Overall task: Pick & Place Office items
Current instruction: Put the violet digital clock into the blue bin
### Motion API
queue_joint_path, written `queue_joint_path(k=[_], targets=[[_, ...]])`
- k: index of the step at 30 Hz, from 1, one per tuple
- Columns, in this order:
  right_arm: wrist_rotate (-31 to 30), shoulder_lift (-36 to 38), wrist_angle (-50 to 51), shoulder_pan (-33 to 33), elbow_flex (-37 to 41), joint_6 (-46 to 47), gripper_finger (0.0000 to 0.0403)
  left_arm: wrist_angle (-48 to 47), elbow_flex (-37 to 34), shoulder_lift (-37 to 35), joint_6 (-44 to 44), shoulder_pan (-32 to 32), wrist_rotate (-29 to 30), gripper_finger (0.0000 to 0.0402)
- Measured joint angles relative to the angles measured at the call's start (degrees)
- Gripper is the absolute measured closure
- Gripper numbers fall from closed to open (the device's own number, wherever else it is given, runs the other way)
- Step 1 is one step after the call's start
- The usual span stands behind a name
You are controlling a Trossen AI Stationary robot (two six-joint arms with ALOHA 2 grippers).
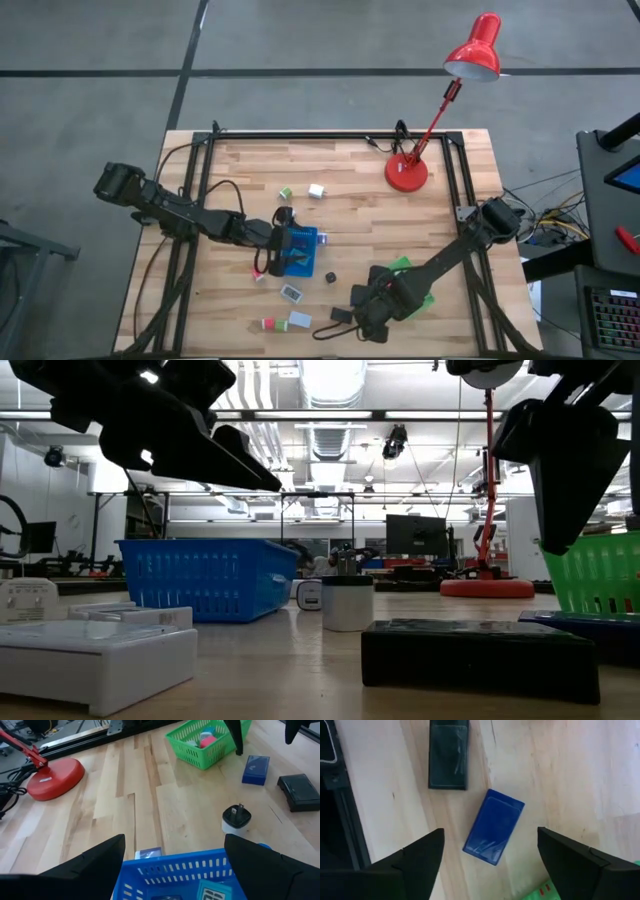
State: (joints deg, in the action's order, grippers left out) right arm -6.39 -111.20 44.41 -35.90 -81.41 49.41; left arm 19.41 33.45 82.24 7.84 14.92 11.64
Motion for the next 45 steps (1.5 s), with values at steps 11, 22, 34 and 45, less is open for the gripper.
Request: queue_joint_path(k=[11, 22, 34, 45], targets=[[0.51, 0.0, -0.26, 0.3, 2.8, 6.03, 0.0069, -0.03, 0.0, -0.02, 1.48, 0.02, -1.34, 0.0055], [2.8, -0.42, -4.75, 0.35, 5.84, 7.67, 0.0069, -0.08, 0.0, -0.68, 3.95, 0.02, -1.62, 0.0055], [3.43, -0.4, -11.93, 0.18, 9.77, 8.69, 0.0069, -1.55, -0.02, -6.09, 3.73, 0.15, -1.62, 0.0055], [2.33, -0.22, -14.16, -0.33, 11.69, 10.23, 0.0078, -2.55, -0.04, -6.78, 3.53, 0.2, -1.61, 0.0055]])
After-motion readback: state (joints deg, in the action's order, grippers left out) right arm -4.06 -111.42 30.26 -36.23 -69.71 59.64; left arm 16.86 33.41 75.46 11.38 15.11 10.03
